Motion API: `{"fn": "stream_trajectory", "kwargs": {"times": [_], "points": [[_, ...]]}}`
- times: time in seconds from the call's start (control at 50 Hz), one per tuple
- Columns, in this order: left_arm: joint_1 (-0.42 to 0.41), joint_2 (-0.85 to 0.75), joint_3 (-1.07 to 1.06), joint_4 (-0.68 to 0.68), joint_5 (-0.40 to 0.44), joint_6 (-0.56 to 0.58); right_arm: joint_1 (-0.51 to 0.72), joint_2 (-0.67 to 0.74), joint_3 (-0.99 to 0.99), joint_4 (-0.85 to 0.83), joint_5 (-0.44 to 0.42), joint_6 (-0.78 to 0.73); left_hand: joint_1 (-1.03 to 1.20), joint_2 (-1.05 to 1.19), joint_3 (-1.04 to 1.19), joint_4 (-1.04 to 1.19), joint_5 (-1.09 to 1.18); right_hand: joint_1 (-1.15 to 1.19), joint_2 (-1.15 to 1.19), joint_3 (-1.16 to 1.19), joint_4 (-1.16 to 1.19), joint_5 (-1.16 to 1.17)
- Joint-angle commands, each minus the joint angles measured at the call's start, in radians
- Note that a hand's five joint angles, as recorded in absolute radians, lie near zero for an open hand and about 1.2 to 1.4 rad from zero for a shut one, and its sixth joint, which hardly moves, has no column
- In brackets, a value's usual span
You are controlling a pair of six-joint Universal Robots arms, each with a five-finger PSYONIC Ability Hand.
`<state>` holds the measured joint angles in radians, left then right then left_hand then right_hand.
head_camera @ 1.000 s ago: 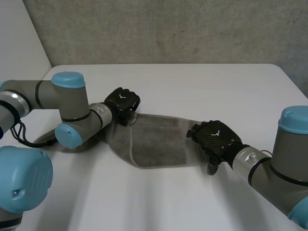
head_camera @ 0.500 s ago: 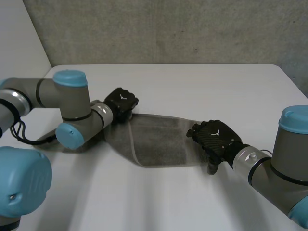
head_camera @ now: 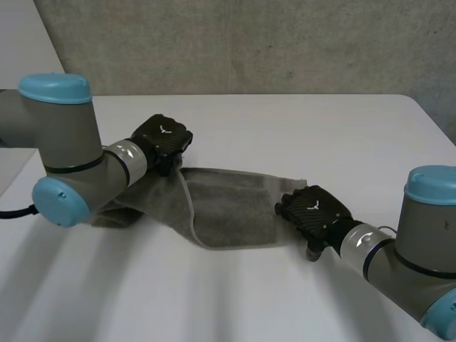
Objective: Fold the towel.
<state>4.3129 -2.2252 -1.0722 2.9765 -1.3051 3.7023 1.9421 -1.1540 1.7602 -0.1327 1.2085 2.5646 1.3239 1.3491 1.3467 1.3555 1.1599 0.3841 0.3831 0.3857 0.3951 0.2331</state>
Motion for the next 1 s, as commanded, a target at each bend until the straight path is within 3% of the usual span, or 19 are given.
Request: {"fn": "stream_trajectory", "kwargs": {"times": [0.02,0.6,0.82,1.0], "points": [[0.037,0.041,-0.057,0.007,0.000,-0.005,0.003,0.066,-0.019,-0.015,0.008,-0.018,0.029,0.003,0.006,-0.003,0.018,0.082,0.084,0.081,0.072,0.059],[0.142,0.093,-0.080,0.007,0.007,-0.054,0.049,0.204,-0.166,-0.105,0.115,0.022,0.026,0.001,0.003,-0.006,0.015,0.314,0.315,0.313,0.303,0.291],[0.142,0.095,-0.115,0.009,0.013,-0.058,0.049,0.201,-0.200,-0.127,0.149,0.069,0.035,0.009,0.012,0.003,0.024,0.699,0.700,0.697,0.688,0.675],[0.140,0.096,-0.135,0.009,0.013,-0.058,0.044,0.171,-0.197,-0.122,0.151,0.074,0.072,0.047,0.050,0.041,0.062,0.743,0.744,0.741,0.732,0.720]]}}
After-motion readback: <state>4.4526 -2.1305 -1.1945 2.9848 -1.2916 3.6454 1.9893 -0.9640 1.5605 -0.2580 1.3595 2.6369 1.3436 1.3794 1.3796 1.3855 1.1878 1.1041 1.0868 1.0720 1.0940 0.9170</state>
